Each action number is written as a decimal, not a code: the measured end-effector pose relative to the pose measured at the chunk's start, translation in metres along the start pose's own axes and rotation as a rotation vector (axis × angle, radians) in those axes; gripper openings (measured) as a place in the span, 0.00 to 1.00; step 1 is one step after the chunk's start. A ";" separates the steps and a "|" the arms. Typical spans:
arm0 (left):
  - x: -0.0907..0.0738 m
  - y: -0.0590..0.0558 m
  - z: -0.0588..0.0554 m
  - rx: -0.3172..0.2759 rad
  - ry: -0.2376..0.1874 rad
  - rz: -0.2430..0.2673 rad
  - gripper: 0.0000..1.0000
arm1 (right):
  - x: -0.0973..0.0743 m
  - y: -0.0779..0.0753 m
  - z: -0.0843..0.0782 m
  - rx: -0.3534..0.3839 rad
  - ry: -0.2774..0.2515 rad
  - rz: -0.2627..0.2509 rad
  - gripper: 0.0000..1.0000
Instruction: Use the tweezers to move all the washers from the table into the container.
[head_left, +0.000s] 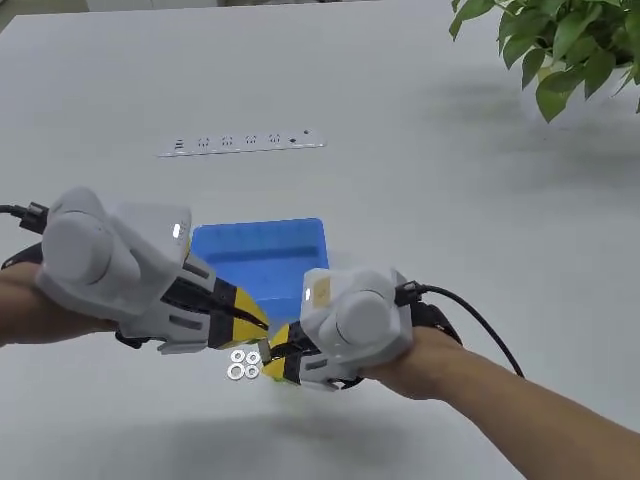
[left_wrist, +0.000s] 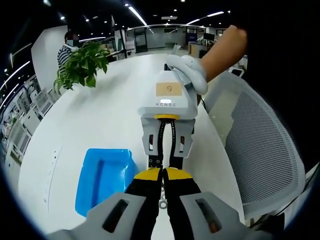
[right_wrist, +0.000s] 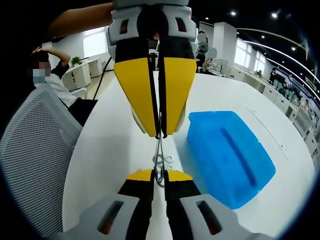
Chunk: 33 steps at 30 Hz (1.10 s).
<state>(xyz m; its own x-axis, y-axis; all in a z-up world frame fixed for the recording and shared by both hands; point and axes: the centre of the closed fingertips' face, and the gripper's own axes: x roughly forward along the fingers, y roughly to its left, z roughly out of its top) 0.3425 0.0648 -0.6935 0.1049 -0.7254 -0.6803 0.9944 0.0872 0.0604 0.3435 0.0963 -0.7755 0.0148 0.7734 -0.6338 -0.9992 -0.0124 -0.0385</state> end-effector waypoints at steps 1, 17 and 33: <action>0.000 0.000 0.000 0.001 0.001 0.001 0.06 | 0.000 0.000 0.000 0.000 0.001 -0.001 0.09; -0.003 -0.002 0.006 0.007 -0.012 0.008 0.06 | -0.006 0.001 0.004 -0.026 0.006 -0.009 0.08; -0.014 0.008 0.014 -0.029 -0.080 0.066 0.27 | -0.020 -0.003 0.018 -0.038 -0.024 -0.033 0.08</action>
<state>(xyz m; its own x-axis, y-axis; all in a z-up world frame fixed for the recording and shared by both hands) 0.3487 0.0656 -0.6735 0.1725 -0.7693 -0.6152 0.9845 0.1555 0.0815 0.3458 0.0930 -0.7488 0.0469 0.7886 -0.6131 -0.9960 -0.0099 -0.0889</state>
